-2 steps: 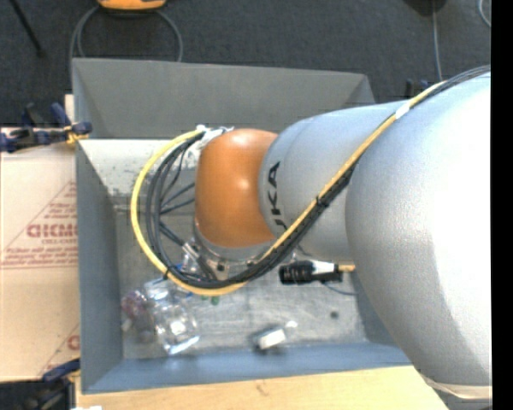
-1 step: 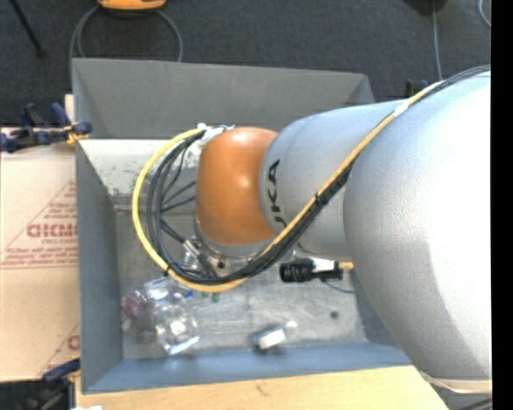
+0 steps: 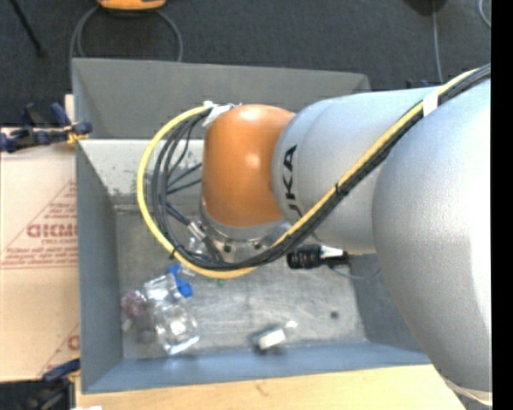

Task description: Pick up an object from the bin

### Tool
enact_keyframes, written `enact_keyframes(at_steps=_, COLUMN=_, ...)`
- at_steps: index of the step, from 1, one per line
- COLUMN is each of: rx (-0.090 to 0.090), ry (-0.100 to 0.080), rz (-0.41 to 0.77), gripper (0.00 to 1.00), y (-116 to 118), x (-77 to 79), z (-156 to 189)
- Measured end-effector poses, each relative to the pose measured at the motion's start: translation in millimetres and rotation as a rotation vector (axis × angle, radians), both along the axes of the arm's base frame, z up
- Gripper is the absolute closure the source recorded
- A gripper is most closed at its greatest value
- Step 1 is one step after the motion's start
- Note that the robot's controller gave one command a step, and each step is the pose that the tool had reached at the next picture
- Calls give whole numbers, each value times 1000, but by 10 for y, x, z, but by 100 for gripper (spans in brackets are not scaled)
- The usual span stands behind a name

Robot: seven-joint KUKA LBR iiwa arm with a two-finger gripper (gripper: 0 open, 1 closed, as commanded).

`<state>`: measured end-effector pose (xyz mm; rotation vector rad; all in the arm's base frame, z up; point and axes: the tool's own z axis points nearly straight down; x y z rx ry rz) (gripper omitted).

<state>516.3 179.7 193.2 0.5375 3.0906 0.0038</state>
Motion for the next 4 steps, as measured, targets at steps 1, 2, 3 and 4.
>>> enact_keyframes(at_steps=1, rx=-3, ry=3, rz=1, gripper=0, y=-6, x=-6, z=-20)
enact_keyframes(at_steps=2, rx=5, ry=6, rz=-202, gripper=0, y=-169, x=364, z=-1011)
enact_keyframes(at_steps=3, rx=8, ry=6, rz=-198, gripper=100, y=-149, x=370, z=-982)
enact_keyframes(at_steps=4, rx=1, ry=-1, rz=-201, gripper=100, y=-208, x=378, z=105)
